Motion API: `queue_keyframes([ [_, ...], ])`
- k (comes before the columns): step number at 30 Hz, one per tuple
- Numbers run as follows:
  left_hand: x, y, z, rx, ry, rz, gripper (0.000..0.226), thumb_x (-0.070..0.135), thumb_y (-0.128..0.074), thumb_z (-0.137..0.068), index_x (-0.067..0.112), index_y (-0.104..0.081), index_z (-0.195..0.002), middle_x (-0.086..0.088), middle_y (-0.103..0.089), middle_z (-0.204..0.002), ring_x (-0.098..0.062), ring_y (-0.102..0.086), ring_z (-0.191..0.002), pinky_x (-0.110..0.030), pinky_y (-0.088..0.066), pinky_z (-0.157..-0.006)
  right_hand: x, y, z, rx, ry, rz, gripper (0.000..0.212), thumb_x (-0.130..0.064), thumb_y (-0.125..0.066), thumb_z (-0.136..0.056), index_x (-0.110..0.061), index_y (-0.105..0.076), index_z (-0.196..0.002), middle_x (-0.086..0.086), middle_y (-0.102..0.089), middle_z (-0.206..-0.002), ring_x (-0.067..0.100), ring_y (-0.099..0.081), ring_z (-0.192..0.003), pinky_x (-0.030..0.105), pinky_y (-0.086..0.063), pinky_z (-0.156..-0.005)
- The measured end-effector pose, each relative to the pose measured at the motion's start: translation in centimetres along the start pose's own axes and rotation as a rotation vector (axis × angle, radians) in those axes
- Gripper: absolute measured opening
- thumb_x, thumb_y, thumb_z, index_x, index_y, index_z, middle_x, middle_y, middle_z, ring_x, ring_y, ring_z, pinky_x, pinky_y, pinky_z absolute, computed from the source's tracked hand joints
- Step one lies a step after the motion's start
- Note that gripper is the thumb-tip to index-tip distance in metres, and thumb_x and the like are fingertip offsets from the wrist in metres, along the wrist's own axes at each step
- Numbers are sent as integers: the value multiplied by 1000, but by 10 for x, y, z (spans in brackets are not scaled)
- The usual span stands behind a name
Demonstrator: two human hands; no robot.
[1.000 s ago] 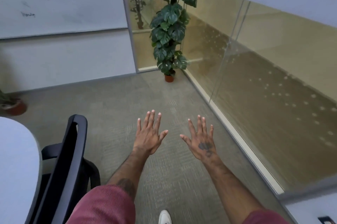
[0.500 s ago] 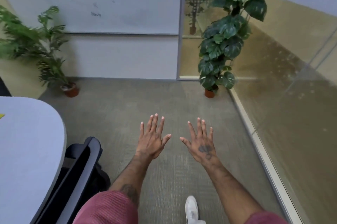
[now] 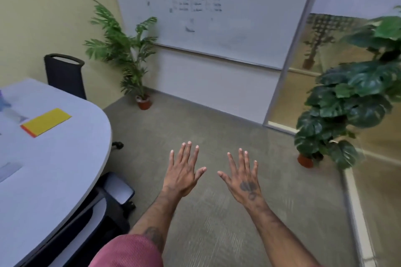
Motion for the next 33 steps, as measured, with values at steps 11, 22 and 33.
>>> queue_keyframes([
  [11, -92, -10, -110, 1, 199, -5, 77, 67, -11, -97, 24, 14, -155, -5, 19, -164, -21, 23, -149, -51, 9, -121, -50, -6, -171, -10, 182, -26, 81, -74, -9, -90, -29, 5, -156, 13, 20, -162, 26, 27, -146, 54, 16, -114],
  [22, -217, 11, -232, 30, 317, -20, 76, 68, -9, -97, 24, 14, -155, -5, 18, -164, -21, 23, -149, -51, 9, -121, -148, -4, -346, -9, 300, -41, 85, -76, -1, -85, -30, 1, -156, 13, 15, -163, 28, 19, -150, 57, 6, -117],
  [33, -312, -3, -317, 23, 493, -31, 77, 70, -4, -94, 27, 18, -153, -4, 21, -163, -21, 25, -148, -52, 9, -120, -228, -19, -497, -10, 498, -64, 89, -78, 4, -83, -28, -6, -157, 15, 8, -164, 31, 10, -151, 59, 0, -118],
])
Point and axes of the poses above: each hand's wrist, its own z-axis away from the middle knuckle, its own y-axis out of the back of the hand, x = y × z, the point moved 3 cm from there along -z, towards the middle knuckle
